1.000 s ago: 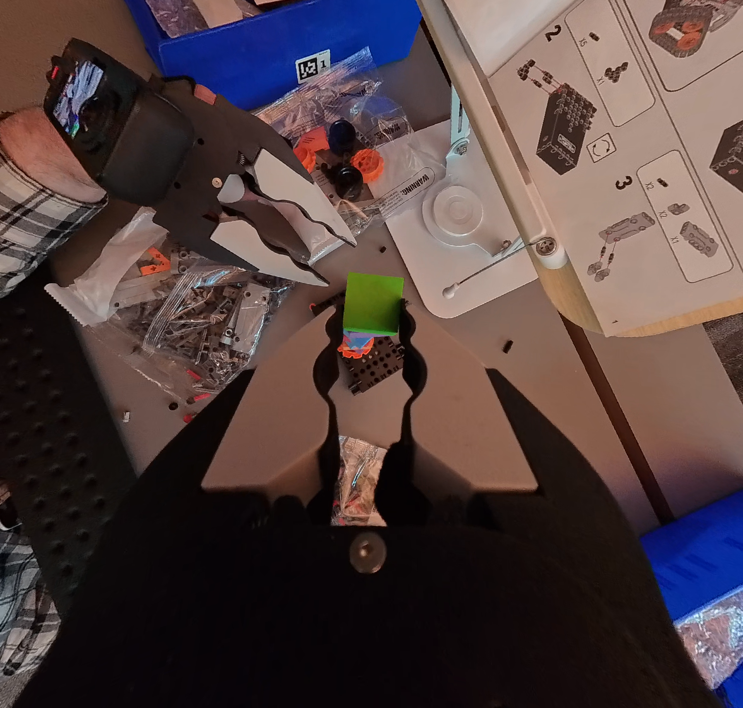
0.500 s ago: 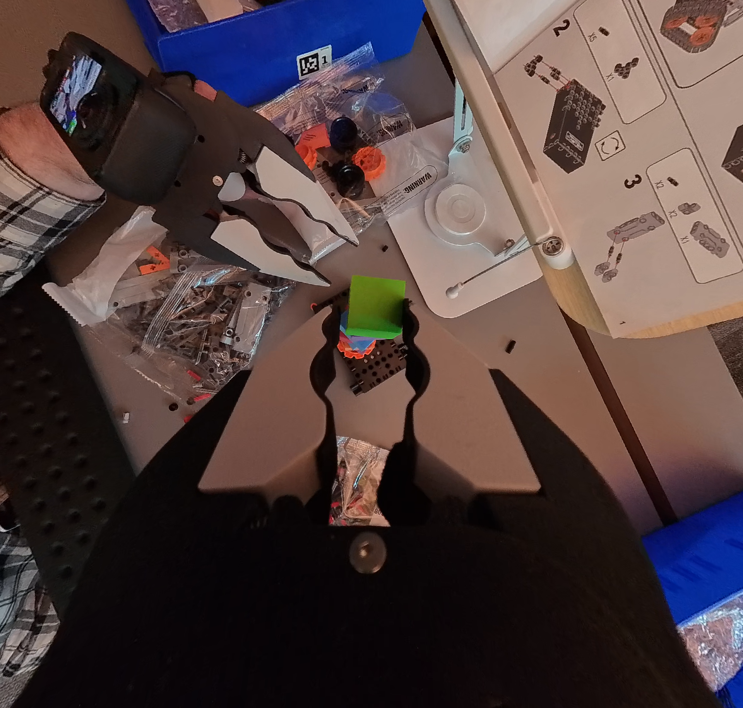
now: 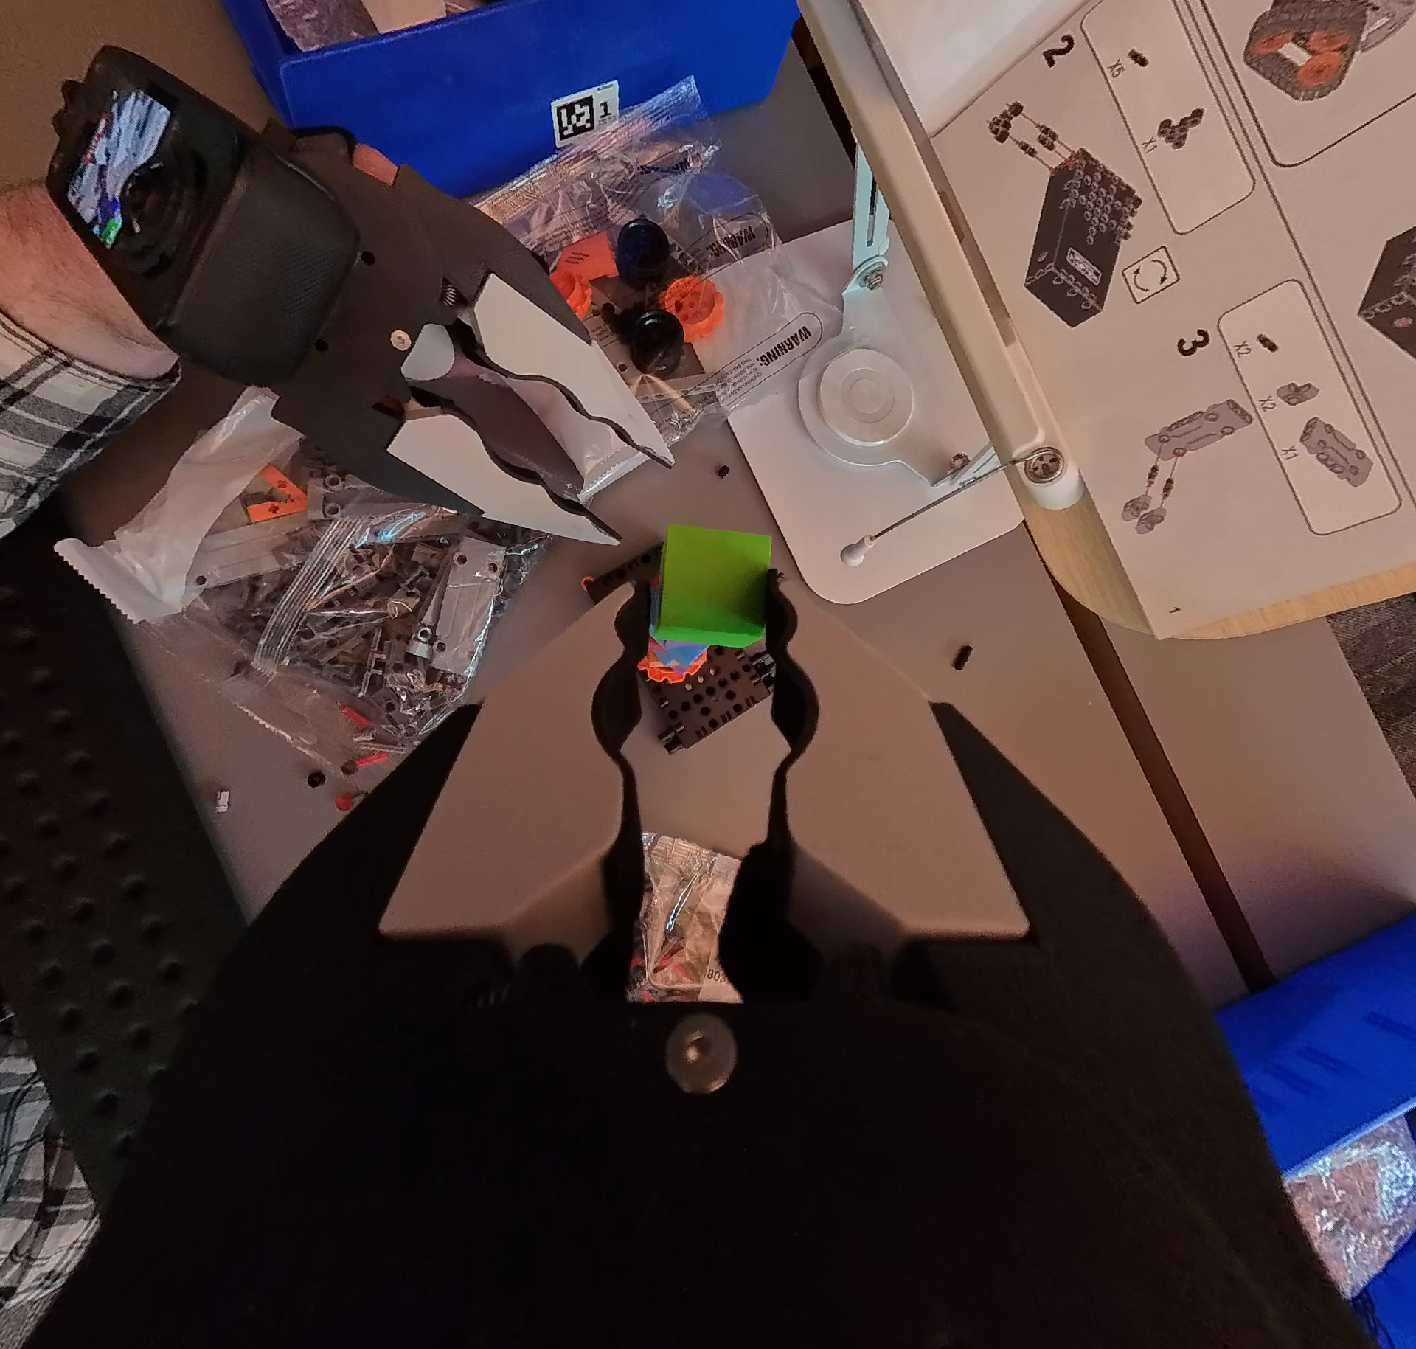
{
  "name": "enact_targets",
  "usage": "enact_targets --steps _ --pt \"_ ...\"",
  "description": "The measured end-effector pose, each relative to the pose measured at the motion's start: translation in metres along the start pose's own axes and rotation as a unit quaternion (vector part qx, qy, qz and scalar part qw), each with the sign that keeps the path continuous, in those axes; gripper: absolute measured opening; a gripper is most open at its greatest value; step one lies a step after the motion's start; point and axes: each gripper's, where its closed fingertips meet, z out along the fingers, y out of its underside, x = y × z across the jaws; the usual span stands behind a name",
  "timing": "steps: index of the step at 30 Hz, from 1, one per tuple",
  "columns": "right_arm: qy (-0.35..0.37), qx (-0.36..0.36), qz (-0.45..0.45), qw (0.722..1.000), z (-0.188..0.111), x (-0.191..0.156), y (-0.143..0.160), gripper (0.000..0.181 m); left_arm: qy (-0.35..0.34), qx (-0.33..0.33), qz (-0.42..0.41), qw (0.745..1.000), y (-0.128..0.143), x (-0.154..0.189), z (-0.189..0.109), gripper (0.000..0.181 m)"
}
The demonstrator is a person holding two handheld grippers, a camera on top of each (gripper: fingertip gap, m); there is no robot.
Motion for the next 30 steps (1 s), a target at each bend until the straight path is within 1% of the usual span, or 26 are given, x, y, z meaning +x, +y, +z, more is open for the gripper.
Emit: enact_targets --steps 6,11,15,19,22,24,27,30 --pt "0.003 0.005 -0.002 1.000 -0.003 -0.001 -0.002 0.029 0.002 0.001 0.000 1.000 -0.001 0.001 0.000 0.037" --pt "0.009 0.017 -0.004 1.000 -0.006 -0.001 -0.002 0.033 0.001 0.002 0.000 1.000 -0.001 0.001 0.000 0.037" --pt "0.027 0.055 -0.003 0.998 -0.019 -0.001 -0.005 0.037 0.000 0.002 -0.002 1.000 0.000 -0.001 0.000 0.038" --pt "0.055 0.118 0.011 0.991 -0.043 0.004 0.001 0.037 0.001 0.001 -0.004 1.000 0.001 0.000 0.001 0.038" --pt "0.086 0.166 0.043 0.981 -0.060 0.015 0.017 0.035 0.003 -0.002 -0.002 1.000 0.002 0.002 0.003 0.038" --pt "0.097 0.191 0.069 0.974 -0.064 0.021 0.034 0.034 0.005 -0.004 -0.001 1.000 0.002 0.004 0.005 0.038" --pt "0.107 0.227 0.097 0.963 -0.062 0.026 0.058 0.031 0.007 -0.010 0.001 1.000 0.004 0.006 0.009 0.038" --pt "0.124 0.253 0.125 0.951 -0.051 0.032 0.083 0.028 0.009 -0.015 0.001 1.000 0.006 0.008 0.013 0.038"
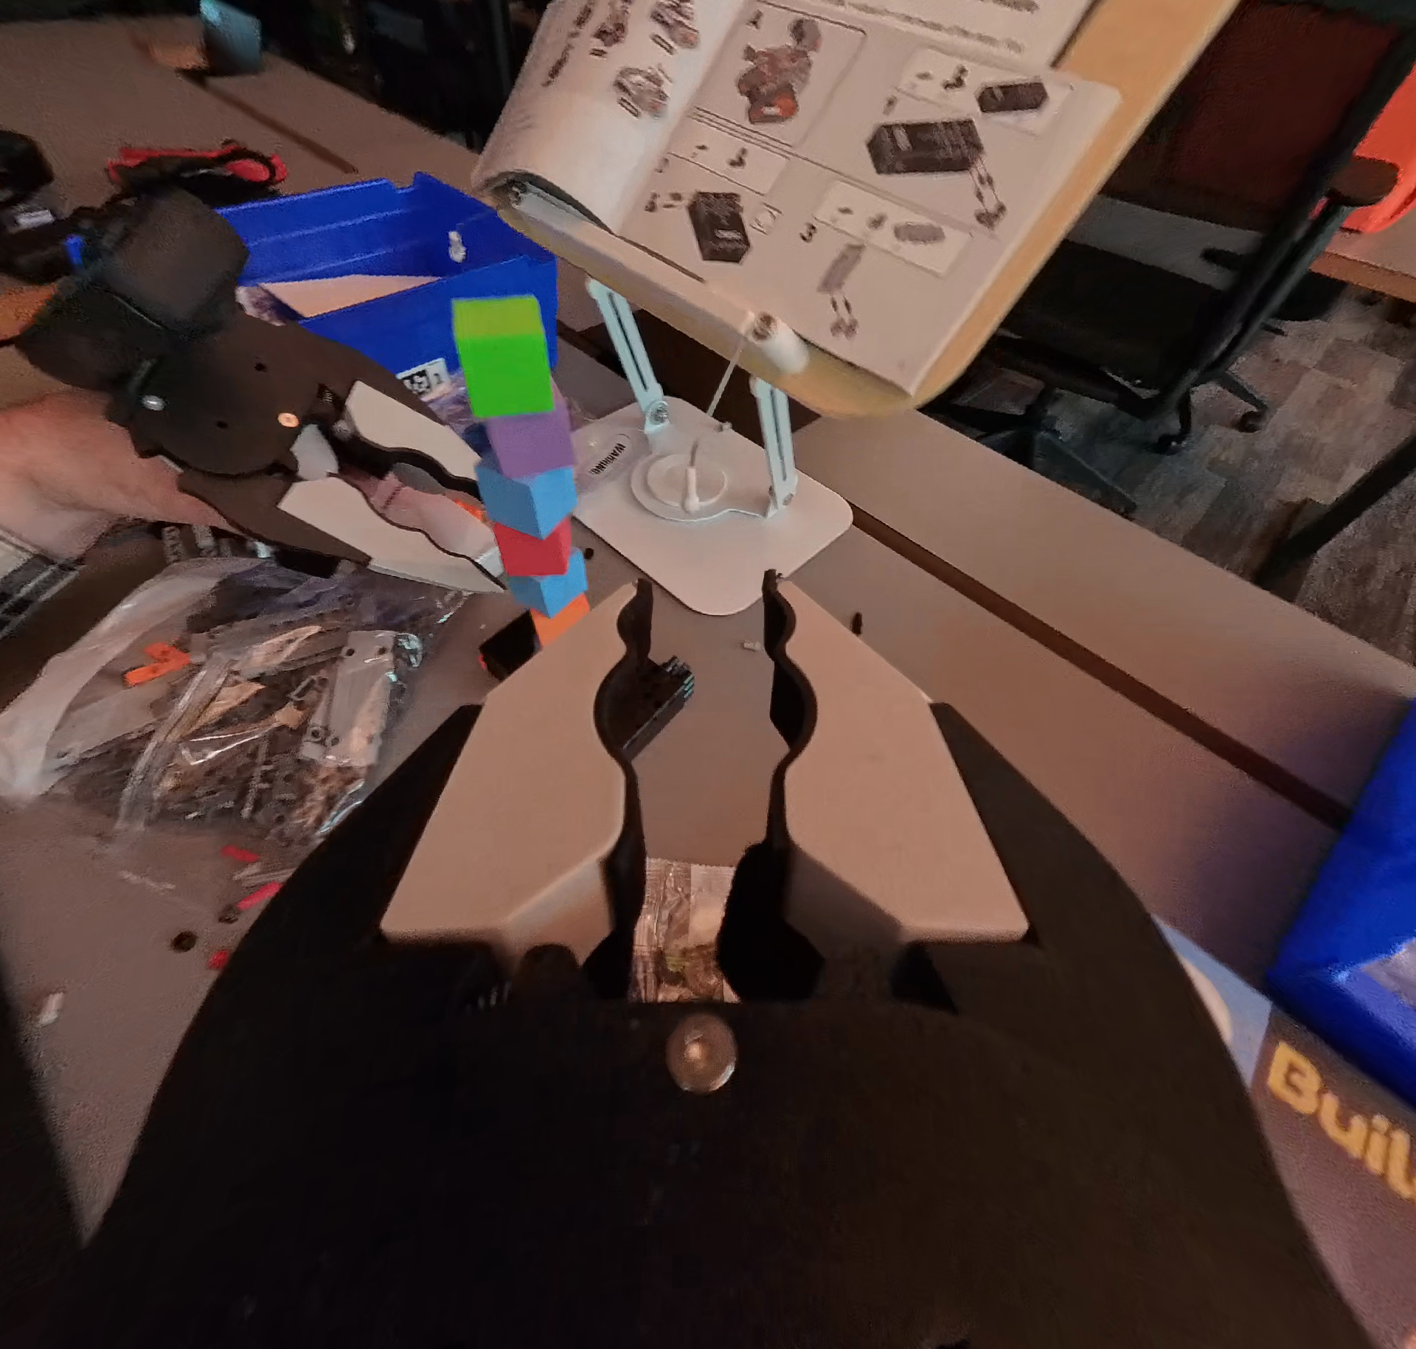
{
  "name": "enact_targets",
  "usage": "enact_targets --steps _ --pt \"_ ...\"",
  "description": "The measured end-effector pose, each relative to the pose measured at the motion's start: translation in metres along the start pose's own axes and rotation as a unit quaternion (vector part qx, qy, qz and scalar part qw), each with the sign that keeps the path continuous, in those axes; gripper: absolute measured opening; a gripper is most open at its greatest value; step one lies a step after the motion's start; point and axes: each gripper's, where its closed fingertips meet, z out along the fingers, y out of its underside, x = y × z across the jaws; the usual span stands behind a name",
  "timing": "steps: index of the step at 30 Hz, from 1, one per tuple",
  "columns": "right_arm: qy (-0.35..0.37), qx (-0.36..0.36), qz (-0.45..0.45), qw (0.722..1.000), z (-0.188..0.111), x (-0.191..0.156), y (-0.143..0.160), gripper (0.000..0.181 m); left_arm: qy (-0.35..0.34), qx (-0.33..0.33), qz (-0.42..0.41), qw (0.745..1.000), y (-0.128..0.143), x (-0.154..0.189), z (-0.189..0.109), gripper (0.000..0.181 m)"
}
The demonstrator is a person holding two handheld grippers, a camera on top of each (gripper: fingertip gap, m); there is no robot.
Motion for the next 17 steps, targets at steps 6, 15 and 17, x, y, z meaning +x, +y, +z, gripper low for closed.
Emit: enact_targets --steps 6,15,17 --pt "0.047 -0.042 0.000 0.998 0.023 0.021 0.065 0.028 0.001 -0.013 0.005 1.000 0.005 0.004 0.008 0.038" --pt "0.094 -0.018 -0.026 0.995 0.015 0.035 0.060 0.023 0.002 -0.008 0.001 1.000 0.004 0.006 0.012 0.038" --pt "0.097 -0.023 -0.020 0.995 0.016 0.040 0.066 0.023 0.004 -0.009 0.003 1.000 0.004 0.008 0.014 0.038"
